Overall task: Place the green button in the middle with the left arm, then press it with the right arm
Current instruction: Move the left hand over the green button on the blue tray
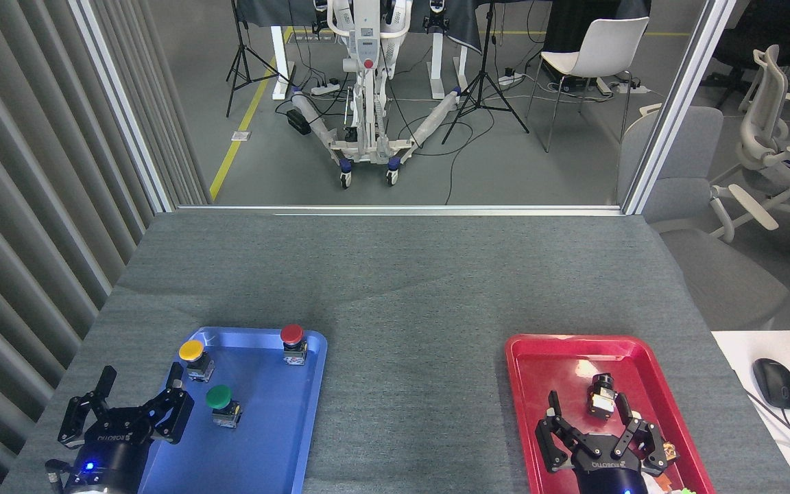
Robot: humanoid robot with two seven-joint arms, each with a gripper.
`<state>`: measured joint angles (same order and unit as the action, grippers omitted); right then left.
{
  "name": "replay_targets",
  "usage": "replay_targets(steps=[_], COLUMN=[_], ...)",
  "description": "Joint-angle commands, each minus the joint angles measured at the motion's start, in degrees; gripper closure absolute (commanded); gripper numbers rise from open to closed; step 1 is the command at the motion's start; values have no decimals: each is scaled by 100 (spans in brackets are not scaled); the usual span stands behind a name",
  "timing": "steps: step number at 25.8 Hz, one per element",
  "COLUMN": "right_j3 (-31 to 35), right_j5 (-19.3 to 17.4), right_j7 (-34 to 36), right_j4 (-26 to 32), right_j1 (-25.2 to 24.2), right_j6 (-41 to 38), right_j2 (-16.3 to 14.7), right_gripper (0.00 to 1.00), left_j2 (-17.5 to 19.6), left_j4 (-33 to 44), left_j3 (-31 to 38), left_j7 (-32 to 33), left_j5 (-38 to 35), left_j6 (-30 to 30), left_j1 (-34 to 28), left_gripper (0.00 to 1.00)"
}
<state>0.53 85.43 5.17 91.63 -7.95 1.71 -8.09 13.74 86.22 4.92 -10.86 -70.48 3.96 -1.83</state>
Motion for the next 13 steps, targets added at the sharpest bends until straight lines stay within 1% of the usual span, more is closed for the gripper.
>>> replay_targets(steps=[1, 10, 13], right_j3=[0, 0, 0], right_j5=[0, 0, 0], right_j7=[1, 10, 10], right_j4=[-5, -5, 4], right_j1=[-5, -5, -5], right_j6=[-4, 5, 5], right_j2=[-9, 18, 18], right_gripper=[0, 0, 0], left_j2=[6, -3, -82], left_j4=[0, 0, -62], left_j3=[0, 0, -35], left_j7=[-12, -12, 5], left_j5=[-1, -1, -1], left_j6=[-1, -1, 8], left_j1=[-1, -19, -27], left_gripper=[1, 1, 1])
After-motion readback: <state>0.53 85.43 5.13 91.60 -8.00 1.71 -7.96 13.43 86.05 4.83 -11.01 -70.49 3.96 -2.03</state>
